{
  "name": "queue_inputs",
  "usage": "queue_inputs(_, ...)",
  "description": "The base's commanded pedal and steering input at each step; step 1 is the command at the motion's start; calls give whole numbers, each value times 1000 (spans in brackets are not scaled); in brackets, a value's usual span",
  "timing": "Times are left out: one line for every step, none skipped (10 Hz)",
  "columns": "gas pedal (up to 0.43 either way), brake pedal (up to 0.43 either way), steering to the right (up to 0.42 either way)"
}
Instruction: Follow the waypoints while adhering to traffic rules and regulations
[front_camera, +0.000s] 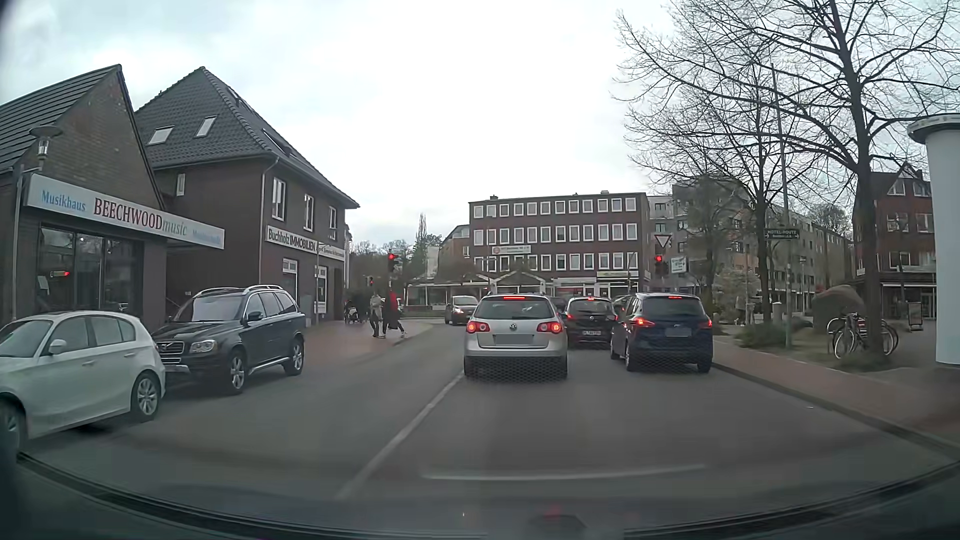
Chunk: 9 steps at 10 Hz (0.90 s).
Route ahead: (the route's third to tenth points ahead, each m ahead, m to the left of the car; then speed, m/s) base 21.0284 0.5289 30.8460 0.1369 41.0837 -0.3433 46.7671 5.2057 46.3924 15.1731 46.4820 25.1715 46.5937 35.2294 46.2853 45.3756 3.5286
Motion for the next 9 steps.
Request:
queue_inputs(0,0,23)
queue_inputs(0,0,24)
queue_inputs(0,0,24)
queue_inputs(0,0,23)
queue_inputs(0,0,25)
queue_inputs(0,6,25)
queue_inputs(0,6,25)
queue_inputs(0,0,25)
queue_inputs(0,0,25)
